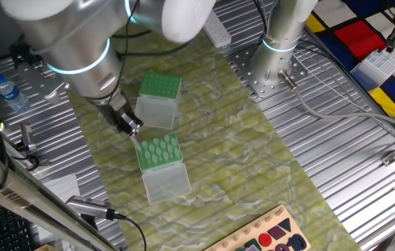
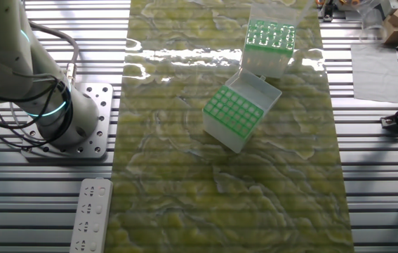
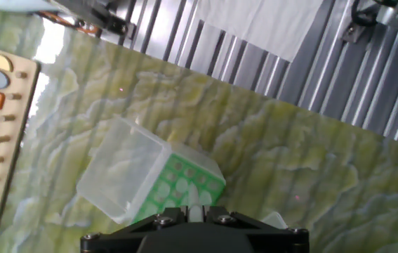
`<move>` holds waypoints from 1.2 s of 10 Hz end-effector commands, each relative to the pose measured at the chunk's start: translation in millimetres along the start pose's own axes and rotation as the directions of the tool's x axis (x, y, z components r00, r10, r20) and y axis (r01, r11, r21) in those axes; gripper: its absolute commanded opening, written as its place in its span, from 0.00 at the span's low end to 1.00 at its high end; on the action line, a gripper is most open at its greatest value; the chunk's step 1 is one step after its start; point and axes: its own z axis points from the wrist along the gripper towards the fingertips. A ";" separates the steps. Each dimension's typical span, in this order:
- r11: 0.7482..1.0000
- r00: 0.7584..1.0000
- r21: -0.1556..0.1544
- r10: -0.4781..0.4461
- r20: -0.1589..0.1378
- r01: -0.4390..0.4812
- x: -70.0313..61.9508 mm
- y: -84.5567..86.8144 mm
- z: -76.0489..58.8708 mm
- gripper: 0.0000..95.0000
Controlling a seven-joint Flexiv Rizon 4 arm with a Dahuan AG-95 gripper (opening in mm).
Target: Transfer all large pipette tips from one holder to another
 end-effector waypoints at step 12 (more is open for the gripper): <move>0.993 0.992 0.009 -0.120 -0.026 0.120 74.4 -54.0 14.4 0.00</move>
